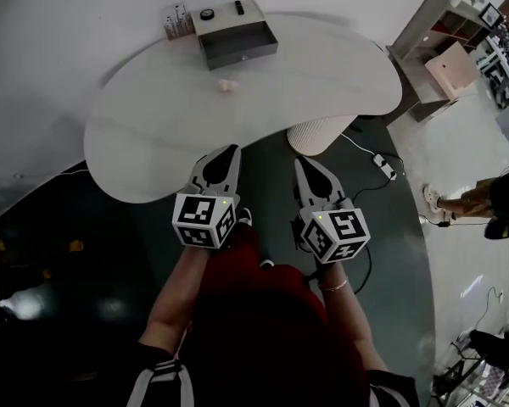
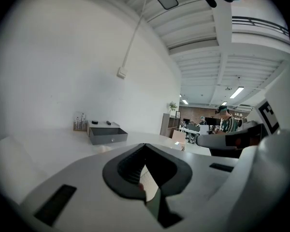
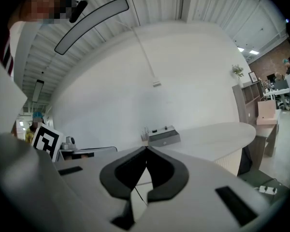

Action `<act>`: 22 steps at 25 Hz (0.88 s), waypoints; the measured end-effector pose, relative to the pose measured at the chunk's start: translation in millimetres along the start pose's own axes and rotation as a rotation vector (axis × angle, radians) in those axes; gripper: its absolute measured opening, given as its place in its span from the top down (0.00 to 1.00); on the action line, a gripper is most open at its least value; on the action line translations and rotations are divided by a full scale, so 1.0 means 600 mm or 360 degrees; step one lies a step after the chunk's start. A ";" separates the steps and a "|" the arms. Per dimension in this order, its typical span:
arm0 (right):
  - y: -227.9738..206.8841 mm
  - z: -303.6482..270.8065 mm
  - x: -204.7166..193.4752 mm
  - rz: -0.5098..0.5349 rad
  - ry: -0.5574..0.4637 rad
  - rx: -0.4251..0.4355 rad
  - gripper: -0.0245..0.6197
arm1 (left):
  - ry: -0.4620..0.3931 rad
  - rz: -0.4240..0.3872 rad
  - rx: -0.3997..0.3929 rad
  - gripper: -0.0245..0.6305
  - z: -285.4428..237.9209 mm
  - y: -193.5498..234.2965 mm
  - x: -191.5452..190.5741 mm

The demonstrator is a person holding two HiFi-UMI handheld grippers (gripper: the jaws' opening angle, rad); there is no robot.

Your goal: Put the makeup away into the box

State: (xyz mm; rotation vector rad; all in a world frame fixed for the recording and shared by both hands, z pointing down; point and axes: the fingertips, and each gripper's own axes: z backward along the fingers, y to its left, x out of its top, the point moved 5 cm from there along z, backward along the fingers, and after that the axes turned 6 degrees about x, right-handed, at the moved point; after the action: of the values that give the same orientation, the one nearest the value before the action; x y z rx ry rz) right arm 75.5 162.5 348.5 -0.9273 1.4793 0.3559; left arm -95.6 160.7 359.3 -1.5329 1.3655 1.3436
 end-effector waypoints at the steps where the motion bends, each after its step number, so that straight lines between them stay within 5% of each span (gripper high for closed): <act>1: -0.005 -0.013 0.002 -0.0004 0.0002 0.0001 0.94 | 0.0006 0.0002 0.0010 0.93 -0.011 0.010 0.000; 22: -0.028 -0.206 0.028 -0.0016 0.0061 -0.0031 0.94 | 0.0146 -0.0086 0.0039 0.93 -0.154 0.159 0.018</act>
State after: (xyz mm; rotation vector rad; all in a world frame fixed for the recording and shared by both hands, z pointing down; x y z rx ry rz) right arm 4.7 58.6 358.2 -0.9615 1.5079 0.3472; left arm -165.0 49.7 385.1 -1.6209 1.3814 1.2326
